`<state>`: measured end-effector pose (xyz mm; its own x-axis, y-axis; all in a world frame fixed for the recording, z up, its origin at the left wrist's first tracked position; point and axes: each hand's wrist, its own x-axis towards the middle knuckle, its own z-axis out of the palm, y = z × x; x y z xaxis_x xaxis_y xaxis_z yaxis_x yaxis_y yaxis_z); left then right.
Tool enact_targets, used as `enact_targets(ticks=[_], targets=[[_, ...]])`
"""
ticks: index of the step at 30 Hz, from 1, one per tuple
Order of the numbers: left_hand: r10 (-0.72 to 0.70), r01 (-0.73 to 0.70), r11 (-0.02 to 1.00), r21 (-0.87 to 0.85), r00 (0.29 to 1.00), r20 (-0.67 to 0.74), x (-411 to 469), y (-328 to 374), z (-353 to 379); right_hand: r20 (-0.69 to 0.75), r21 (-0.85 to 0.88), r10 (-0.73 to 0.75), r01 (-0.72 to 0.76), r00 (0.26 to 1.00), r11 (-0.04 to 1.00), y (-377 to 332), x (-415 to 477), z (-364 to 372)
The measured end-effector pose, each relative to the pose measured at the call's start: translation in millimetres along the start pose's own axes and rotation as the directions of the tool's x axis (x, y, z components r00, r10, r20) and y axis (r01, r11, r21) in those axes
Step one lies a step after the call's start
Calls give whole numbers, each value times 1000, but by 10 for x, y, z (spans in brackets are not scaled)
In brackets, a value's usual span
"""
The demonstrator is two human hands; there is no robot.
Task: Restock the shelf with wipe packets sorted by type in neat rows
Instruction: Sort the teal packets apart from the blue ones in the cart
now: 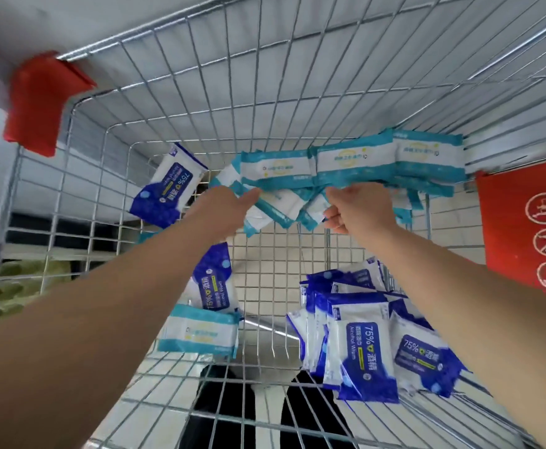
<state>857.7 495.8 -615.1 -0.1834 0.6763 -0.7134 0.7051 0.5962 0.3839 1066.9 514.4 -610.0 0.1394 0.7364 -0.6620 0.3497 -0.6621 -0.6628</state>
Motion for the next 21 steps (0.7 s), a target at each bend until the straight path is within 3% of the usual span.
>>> enact_targets(ticks=[4, 9, 11, 15, 21], targets=[[115, -97, 952, 291, 992, -45, -208, -462, -295, 187, -163, -91, 122, 978, 979, 61, -228, 382], [22, -80, 926, 369, 987, 159, -392, -1191, -274, 420, -329, -33, 186, 907, 926, 271, -427, 992], [43, -96, 929, 358, 988, 151, -424, -1343, -225, 437, -353, -20, 192, 899, 916, 319, -482, 1187], [226, -193, 905, 379, 973, -46, -335, -1441, -184, 439, -398, -41, 235, 897, 887, 402, -488, 1474], [289, -227, 808, 544, 957, -29, -56, -1490, -80, 354, -383, -23, 167, 935, 909, 465, -394, 1597]])
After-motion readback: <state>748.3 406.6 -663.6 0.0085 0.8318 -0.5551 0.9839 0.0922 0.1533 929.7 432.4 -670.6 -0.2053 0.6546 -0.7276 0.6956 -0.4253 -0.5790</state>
